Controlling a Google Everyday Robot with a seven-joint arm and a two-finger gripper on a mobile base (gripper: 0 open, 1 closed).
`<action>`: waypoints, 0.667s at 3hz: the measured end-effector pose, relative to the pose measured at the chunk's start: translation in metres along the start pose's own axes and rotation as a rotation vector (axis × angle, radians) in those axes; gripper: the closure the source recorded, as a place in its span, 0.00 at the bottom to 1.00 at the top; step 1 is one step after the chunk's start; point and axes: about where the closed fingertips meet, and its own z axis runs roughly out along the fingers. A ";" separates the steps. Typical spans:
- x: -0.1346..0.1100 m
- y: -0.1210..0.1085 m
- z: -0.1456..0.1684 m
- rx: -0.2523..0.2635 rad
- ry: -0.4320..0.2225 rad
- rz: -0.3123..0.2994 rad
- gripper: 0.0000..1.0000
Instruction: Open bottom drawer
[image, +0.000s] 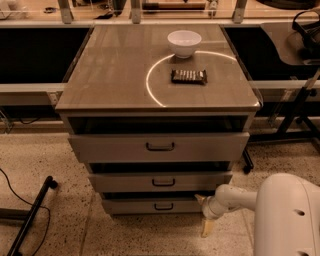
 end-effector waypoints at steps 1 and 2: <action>0.005 -0.015 0.010 0.018 -0.006 0.004 0.00; 0.010 -0.026 0.021 0.025 -0.017 0.019 0.00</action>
Offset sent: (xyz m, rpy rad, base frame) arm 0.0489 -0.0043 -0.0287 0.0340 -0.0282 -0.0466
